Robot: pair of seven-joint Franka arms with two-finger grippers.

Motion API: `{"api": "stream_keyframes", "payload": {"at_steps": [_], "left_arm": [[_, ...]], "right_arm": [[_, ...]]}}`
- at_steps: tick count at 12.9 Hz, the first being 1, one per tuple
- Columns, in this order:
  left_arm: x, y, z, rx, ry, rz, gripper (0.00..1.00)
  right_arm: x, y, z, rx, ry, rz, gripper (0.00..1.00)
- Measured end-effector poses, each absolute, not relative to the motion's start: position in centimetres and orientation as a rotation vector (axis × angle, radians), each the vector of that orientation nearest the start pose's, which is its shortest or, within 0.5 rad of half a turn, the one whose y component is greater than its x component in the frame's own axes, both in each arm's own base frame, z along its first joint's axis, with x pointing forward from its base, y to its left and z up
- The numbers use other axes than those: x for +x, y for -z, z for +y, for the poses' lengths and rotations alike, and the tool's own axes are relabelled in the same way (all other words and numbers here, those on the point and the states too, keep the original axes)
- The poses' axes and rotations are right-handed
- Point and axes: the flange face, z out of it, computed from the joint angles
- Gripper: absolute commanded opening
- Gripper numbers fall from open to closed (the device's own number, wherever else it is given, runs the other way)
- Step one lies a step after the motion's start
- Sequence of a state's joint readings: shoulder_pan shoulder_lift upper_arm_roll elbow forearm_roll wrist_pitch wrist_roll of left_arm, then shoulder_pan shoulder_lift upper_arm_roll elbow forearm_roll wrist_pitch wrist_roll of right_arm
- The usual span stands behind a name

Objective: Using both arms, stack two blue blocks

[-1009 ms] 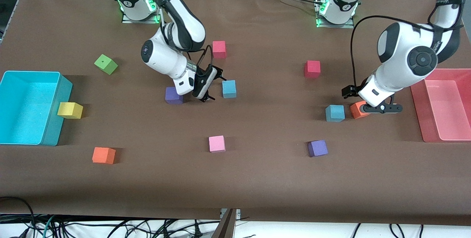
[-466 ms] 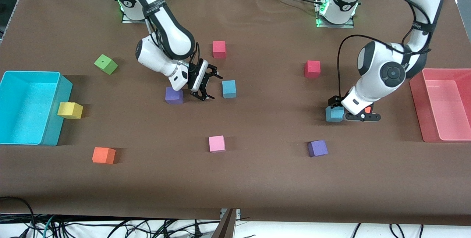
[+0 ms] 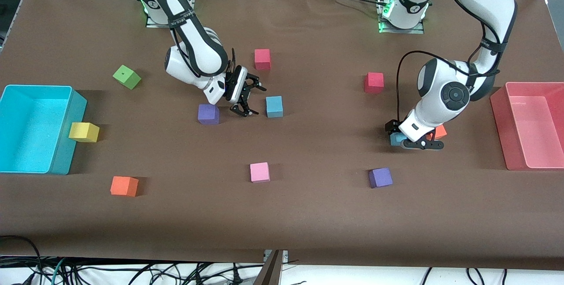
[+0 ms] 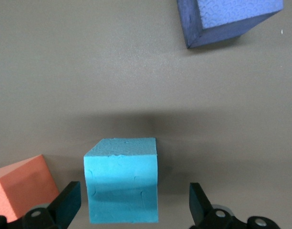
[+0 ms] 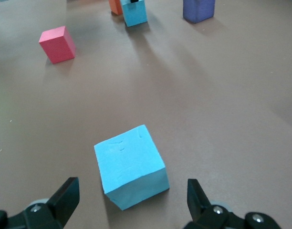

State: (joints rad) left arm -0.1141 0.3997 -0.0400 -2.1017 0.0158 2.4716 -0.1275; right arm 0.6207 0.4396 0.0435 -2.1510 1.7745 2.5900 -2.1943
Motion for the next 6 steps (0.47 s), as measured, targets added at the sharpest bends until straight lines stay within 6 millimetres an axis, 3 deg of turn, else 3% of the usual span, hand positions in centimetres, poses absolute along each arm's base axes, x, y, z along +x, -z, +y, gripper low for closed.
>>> {"api": "stream_keyframes", "payload": {"at_steps": [6], "left_arm": [[57.5, -21.2, -8.8, -3.146, -0.009, 0.105, 1.00]], "right_arm": [[43.1, -15.5, 32.9, -1.892, 0.783, -1.390, 1.00]]}}
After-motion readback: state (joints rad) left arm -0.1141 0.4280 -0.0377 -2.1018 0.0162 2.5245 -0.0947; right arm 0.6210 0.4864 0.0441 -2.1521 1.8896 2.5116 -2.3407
